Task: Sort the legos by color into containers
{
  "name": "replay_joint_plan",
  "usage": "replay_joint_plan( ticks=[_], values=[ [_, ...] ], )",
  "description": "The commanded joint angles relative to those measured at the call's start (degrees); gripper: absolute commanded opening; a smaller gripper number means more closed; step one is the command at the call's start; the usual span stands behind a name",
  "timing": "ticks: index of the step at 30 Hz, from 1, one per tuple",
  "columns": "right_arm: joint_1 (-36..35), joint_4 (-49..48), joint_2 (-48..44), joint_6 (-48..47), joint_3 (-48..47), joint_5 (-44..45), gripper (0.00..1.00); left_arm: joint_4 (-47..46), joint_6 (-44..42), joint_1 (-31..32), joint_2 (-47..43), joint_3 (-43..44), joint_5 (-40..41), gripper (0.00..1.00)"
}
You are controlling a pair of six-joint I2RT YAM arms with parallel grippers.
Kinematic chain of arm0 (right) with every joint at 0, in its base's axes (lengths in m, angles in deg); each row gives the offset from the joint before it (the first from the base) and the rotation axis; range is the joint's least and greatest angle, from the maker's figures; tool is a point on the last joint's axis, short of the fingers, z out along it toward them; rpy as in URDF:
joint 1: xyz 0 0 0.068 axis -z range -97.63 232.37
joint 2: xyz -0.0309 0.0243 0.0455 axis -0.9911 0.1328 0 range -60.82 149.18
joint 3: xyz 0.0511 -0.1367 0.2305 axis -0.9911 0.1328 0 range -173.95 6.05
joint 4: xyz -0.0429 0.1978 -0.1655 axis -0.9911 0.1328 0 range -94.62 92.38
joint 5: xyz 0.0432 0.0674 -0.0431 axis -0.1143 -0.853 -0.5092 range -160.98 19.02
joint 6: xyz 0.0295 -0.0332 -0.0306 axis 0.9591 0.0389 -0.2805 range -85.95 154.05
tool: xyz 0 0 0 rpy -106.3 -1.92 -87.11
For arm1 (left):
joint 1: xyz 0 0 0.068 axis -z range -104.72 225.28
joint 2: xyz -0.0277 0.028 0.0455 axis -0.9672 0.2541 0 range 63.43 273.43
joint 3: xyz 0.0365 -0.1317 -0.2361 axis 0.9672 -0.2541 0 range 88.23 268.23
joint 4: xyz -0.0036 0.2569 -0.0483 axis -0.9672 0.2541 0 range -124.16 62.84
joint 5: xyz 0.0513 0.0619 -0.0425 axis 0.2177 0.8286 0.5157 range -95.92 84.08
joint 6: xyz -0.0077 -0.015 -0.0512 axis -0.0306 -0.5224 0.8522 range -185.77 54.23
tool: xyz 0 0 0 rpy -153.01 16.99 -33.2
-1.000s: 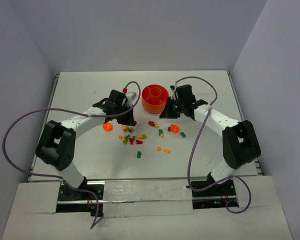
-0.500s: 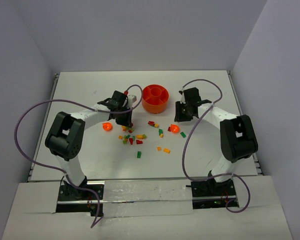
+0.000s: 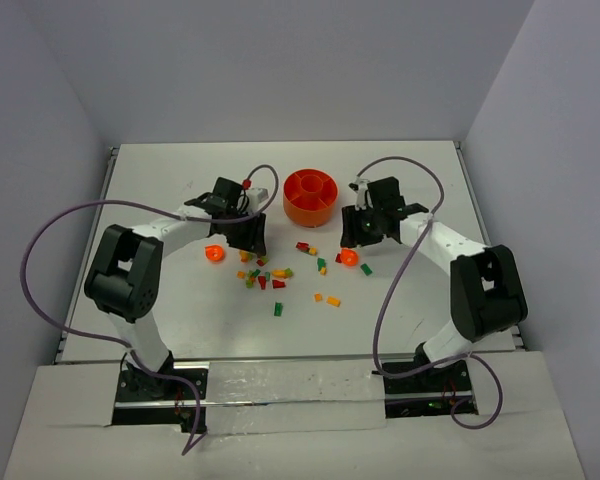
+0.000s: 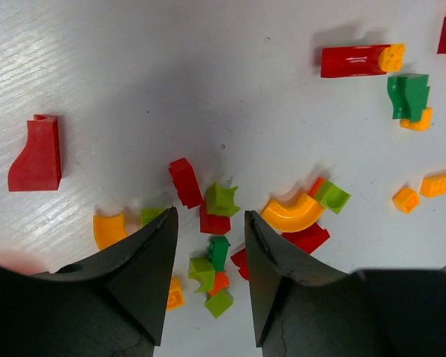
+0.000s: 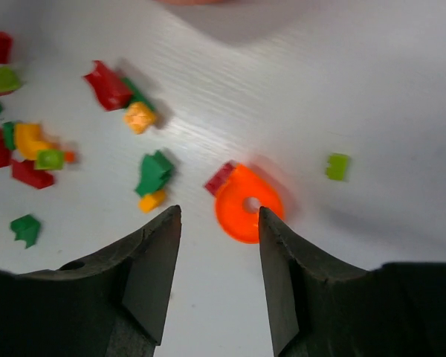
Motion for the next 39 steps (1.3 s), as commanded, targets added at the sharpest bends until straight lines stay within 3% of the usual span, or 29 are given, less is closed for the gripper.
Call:
replay_joint_plan(
  ticks=[1,13,31,39],
  values=[
    [-6.46,-0.29,-2.33,0.82,-2.02,1.92,0.50,0.23,0.94,-0.19,-5.07,1.36,-0.53,0.53],
    [-15.23,5.65,8.68,9.88,-9.32,8.87,0.51,1.37,3.69,-1.41,-9.01,2.19,2.79,0.64],
    [-15.99,7.05,17.90,11.61,-12.73,10.58,0.42,1.48,3.82,-1.59,-10.14,2.67,3.27,0.66],
    [-15.34,6.11,14.50,11.90,-11.27,6.97,0.17,-0.33,3.57,-1.59,-11.22,0.79,-0.42,0.62]
  ],
)
